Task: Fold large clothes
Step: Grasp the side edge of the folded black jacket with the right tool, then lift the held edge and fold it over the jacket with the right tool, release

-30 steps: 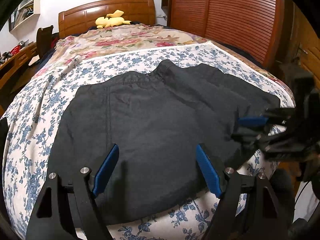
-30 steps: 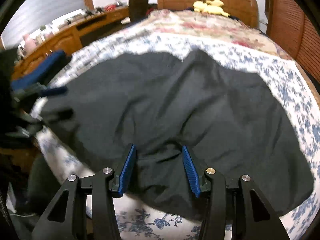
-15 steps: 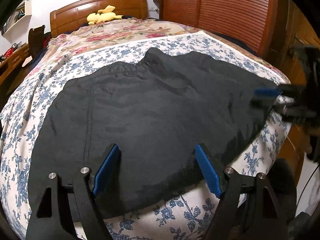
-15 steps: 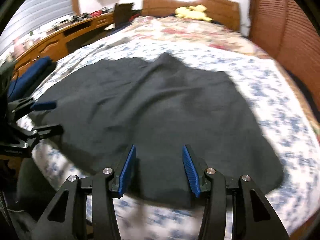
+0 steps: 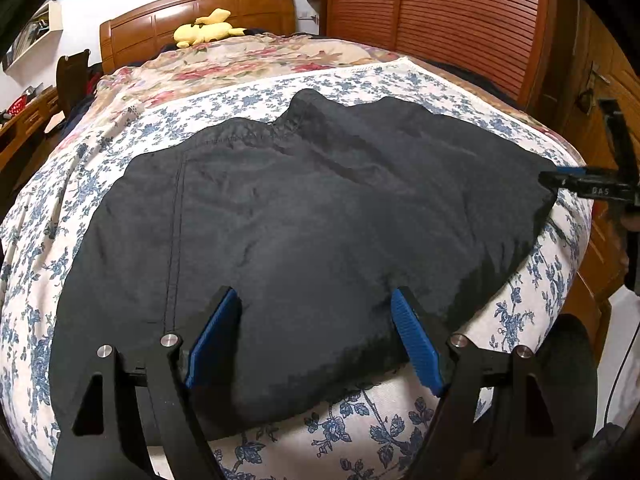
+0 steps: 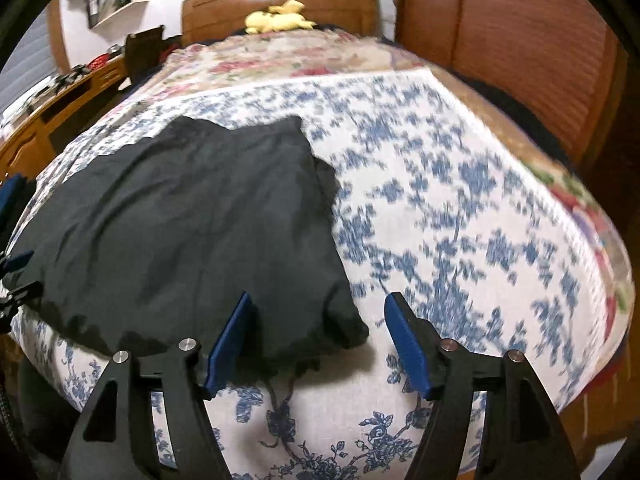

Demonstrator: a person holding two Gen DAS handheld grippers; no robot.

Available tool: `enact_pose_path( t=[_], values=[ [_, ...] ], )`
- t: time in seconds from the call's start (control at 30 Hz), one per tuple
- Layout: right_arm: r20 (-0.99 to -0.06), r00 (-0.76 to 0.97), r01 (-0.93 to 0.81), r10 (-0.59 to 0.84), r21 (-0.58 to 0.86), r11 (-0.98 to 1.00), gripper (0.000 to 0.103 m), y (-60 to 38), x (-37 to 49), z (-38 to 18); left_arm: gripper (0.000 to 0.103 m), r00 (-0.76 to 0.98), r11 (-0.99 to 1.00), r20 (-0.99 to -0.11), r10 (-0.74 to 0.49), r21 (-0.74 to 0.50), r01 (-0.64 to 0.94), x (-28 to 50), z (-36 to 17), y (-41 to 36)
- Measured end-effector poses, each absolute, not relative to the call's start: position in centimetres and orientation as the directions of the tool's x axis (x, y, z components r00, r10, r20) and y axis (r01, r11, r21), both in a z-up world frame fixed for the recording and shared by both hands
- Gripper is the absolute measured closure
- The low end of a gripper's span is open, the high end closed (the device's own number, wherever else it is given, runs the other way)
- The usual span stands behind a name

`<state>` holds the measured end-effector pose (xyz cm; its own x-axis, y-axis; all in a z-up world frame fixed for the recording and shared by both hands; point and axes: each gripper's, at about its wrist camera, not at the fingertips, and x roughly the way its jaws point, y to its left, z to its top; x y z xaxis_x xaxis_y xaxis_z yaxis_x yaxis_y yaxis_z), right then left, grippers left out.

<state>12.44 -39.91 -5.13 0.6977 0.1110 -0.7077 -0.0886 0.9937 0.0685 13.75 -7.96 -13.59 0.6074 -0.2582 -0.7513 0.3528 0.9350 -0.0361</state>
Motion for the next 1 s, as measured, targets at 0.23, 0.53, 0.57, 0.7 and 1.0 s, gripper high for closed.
enact_pose_path(
  t=[0.23,0.53,0.57,0.7,1.0],
  values=[
    [-0.725,0.654,-0.069,0.215,0.226,0.972,0.03,-40.7,13.9,-6.5,0.024,0.609,0.936,-0.749,-0.261,-0.041,0.35,13.7,-13.6,-7.8],
    [-0.687,0.637,-0.12,0.351,0.36,0.925,0.059,-41.6,15.9,-7.8,0.024,0.625,0.939,-0.732,-0.271,-0.058,0.34,13.3,-12.9,-6.8],
    [-0.679,0.637,-0.128,0.365,0.373,0.919,0.071,-41.7,15.6,-7.6,0.024,0.627,0.939,-0.729,-0.273,-0.06,0.339,13.3,-12.8,-6.7],
    [-0.65,0.667,-0.159,0.363,0.352,0.922,0.085,-41.2,15.0,-6.7,0.024,0.641,0.941,-0.715,-0.278,-0.069,0.331,12.9,-12.1,-5.9],
    [-0.561,0.738,-0.248,0.374,0.29,0.924,0.092,-38.4,13.9,-1.9,0.024,0.685,0.946,-0.669,-0.287,-0.088,0.31,12.0,-10.3,-3.1]
  ],
)
